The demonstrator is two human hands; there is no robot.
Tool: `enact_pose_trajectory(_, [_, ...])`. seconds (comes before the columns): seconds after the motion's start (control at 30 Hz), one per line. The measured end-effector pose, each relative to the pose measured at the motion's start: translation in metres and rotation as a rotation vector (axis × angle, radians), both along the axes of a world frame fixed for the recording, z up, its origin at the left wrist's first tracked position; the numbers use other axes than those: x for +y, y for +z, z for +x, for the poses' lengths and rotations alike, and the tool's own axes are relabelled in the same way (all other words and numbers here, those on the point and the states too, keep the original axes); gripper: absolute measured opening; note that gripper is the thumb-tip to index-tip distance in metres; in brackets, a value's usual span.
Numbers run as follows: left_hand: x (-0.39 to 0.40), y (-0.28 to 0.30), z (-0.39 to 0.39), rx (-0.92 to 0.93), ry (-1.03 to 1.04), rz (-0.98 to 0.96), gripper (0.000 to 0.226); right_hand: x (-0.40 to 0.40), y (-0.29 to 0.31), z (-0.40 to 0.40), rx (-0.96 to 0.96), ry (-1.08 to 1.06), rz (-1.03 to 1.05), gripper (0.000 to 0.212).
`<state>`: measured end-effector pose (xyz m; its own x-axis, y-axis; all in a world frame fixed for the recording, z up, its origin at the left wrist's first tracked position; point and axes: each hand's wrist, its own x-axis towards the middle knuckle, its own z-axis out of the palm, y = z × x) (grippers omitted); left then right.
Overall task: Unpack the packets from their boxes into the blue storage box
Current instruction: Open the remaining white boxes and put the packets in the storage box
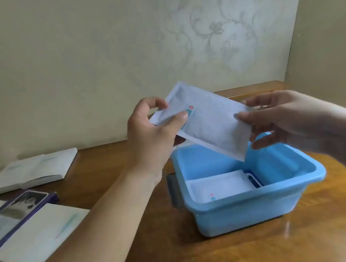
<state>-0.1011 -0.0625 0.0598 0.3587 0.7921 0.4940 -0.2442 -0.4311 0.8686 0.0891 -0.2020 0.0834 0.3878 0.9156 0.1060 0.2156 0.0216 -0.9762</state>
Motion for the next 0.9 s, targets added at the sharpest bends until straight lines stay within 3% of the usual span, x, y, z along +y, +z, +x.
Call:
enact_pose_trajectory(0.07, [0.007, -0.008, -0.002, 0.263, -0.025, 0.187, 0.020, 0.005, -0.001, 0.029, -0.112, -0.067, -0.080, 0.023])
enact_pose_trajectory(0.17, [0.022, -0.015, -0.010, 0.607, -0.022, 0.424, 0.019, 0.010, -0.006, 0.053, -0.343, -0.020, -0.306, 0.019])
enact_pose_trajectory(0.23, [0.027, -0.019, -0.010, 0.609, -0.031, 0.449, 0.008, 0.017, -0.015, 0.056, -0.436, 0.058, -0.476, 0.019])
enact_pose_trajectory(0.37, [0.025, -0.025, -0.003, 0.572, -0.074, 0.478, 0.009, 0.033, -0.033, 0.049, -0.513, 0.090, -0.664, 0.019])
enact_pose_trajectory(0.7, [0.021, -0.032, -0.027, 0.429, -0.029, 0.563, 0.007, 0.057, -0.062, 0.024, -0.655, 0.142, -0.854, 0.013])
enact_pose_trajectory(0.8, [0.021, -0.044, -0.059, 0.501, 0.019, 0.650, 0.013, 0.054, -0.062, 0.018, -0.737, 0.144, -0.927, 0.028])
enact_pose_trajectory(0.9, [0.024, -0.061, -0.108, 0.759, 0.034, 0.720, 0.030, 0.053, -0.063, 0.009, -1.016, 0.184, -0.961, 0.051])
